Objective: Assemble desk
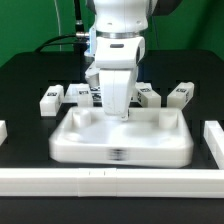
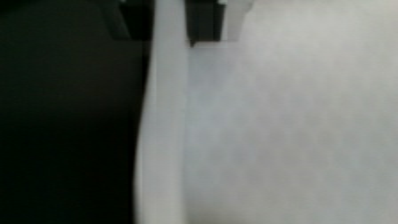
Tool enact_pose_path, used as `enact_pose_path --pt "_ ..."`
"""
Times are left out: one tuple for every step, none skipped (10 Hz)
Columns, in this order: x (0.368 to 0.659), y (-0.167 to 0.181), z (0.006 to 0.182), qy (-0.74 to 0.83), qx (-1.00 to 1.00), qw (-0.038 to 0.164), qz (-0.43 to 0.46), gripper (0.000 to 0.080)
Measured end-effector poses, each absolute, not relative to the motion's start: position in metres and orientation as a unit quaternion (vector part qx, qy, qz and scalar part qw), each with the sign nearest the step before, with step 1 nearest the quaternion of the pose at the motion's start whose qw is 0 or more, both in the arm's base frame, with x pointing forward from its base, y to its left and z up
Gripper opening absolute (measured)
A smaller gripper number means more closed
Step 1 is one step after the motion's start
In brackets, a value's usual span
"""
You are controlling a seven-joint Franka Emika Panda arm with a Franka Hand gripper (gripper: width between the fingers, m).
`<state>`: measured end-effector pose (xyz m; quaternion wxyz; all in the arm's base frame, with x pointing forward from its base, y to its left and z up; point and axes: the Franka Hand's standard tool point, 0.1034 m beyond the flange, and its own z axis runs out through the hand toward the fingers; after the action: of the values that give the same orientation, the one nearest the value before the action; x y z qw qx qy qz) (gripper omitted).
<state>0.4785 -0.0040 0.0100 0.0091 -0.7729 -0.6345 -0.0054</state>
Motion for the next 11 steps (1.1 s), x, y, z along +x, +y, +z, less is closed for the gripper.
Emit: enact_pose_path --pt "0.478 -0.004 0.01 -0.634 -0.773 0.009 -0.005 0.0054" --pt "0.479 -0.004 0.01 -0.634 -0.773 0.009 -0.005 0.0054" --pt "0.478 -0.004 0.01 -0.634 -0.773 0.009 -0.005 0.0054" --pt "0.478 -0.004 0.01 -0.634 -0.773 0.009 -0.005 0.0054" --pt "0.478 -0.004 0.01 -0.634 -0.773 0.009 -0.005 0.0054" --pt "0.479 -0.004 0.01 -0.635 -0.772 0.009 -0.005 0.0054" --pt "0.483 -0.006 0.012 -0.657 -0.754 0.006 -0.009 0.0054" --pt "0.49 -0.004 0.013 -0.669 -0.743 0.007 -0.007 0.0054" --pt "0.499 -0.001 0.014 -0.68 -0.733 0.006 -0.011 0.0054" --pt "0.504 0.003 0.012 -0.683 -0.73 0.006 -0.014 0.0054" --pt "0.511 0.007 0.01 -0.685 -0.729 0.006 -0.018 0.0054"
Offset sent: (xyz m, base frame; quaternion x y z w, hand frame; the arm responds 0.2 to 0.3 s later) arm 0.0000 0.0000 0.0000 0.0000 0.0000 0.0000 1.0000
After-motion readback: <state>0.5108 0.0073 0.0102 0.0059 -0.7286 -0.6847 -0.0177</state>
